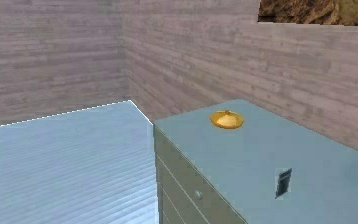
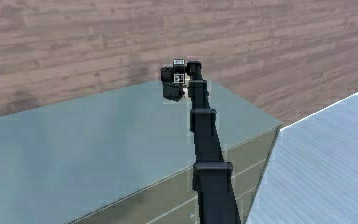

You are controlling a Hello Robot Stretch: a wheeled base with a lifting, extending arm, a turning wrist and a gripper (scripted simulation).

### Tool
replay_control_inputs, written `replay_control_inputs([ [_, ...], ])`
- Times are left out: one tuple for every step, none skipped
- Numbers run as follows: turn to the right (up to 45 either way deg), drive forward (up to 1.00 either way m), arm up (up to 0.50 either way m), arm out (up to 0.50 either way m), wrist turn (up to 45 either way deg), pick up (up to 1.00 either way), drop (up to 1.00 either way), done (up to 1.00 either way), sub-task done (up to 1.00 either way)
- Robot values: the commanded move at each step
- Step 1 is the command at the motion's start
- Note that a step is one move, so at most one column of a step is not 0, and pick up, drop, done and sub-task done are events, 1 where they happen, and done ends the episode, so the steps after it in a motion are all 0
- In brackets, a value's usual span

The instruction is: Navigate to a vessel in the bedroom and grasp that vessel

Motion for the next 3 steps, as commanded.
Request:
replay_control_inputs([
  [0.0, 0.0, 0.0, 0.0, 0.0, 1.0, 0.0, 0.0, 0.0],
  [0.0, 0.0, 0.1, 0.0, 0.0, 0.0, 0.0, 0.0, 0.0],
  [0.0, 0.0, 0.0, 0.0, 0.0, 0.0, 0.0, 1.0, 0.0],
])
